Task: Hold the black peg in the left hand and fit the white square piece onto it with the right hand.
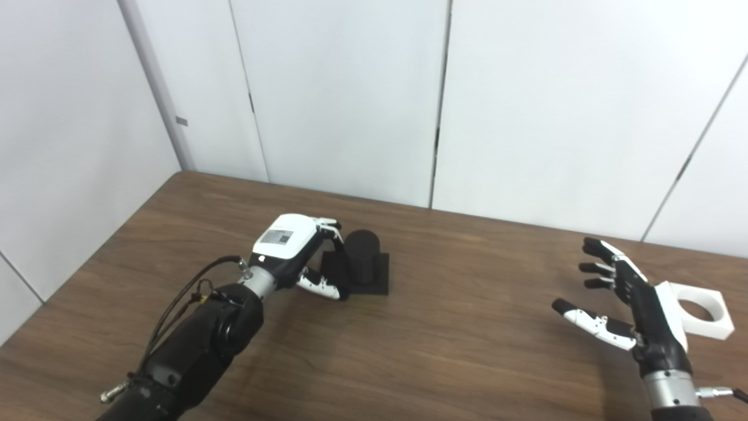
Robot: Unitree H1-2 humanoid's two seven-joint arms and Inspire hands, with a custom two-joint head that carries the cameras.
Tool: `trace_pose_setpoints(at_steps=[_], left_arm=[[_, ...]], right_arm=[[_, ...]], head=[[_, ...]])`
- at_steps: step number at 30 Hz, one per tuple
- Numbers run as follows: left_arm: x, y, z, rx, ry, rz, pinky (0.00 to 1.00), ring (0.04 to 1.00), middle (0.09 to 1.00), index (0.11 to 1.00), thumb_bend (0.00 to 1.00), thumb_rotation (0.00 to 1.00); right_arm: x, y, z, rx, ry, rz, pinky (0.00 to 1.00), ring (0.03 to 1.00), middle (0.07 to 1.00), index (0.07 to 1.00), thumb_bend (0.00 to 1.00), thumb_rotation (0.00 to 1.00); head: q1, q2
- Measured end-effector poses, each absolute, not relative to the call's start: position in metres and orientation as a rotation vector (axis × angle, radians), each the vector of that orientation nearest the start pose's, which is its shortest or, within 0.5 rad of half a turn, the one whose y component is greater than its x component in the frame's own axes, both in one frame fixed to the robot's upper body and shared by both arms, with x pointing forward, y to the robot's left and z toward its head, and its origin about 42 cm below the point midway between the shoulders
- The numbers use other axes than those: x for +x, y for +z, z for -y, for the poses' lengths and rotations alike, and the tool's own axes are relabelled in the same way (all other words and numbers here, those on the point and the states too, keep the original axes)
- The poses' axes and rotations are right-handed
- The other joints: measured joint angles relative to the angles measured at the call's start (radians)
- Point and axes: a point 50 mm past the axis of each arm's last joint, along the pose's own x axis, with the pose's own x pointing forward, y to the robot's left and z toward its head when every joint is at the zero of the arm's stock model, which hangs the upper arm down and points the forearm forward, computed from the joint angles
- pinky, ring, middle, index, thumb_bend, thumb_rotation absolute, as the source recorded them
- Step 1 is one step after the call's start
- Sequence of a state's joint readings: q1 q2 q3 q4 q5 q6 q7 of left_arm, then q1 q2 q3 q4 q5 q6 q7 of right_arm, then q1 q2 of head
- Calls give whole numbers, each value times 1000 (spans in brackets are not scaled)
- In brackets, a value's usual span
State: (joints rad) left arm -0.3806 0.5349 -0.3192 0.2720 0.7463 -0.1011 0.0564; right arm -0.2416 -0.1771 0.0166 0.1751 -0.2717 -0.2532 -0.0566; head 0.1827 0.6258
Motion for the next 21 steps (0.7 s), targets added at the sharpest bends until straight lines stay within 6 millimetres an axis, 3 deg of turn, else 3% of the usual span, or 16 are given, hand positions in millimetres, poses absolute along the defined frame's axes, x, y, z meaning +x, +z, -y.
trace_pose_setpoints(at_steps=[5,10,16,21], left_arm=[[396,160,-297,1294,-313,258,636,841,864,484,525,65],[395,154,-275,1188,-432,256,731,850,889,486,525,64],[402,156,-261,1187,-540,282,679,874,908,488,524,68],[404,159,-257,1199,-588,282,716,883,910,487,524,70]], right_arm=[[362,147,244,-445,34,340,634,741,837,833,613,297],[364,149,242,-449,39,348,640,743,841,829,611,282],[363,154,236,-450,43,367,636,742,835,835,620,314],[362,154,233,-447,43,367,634,737,836,833,623,322]], head=[[-29,9],[-68,22],[-112,40],[-138,51]])
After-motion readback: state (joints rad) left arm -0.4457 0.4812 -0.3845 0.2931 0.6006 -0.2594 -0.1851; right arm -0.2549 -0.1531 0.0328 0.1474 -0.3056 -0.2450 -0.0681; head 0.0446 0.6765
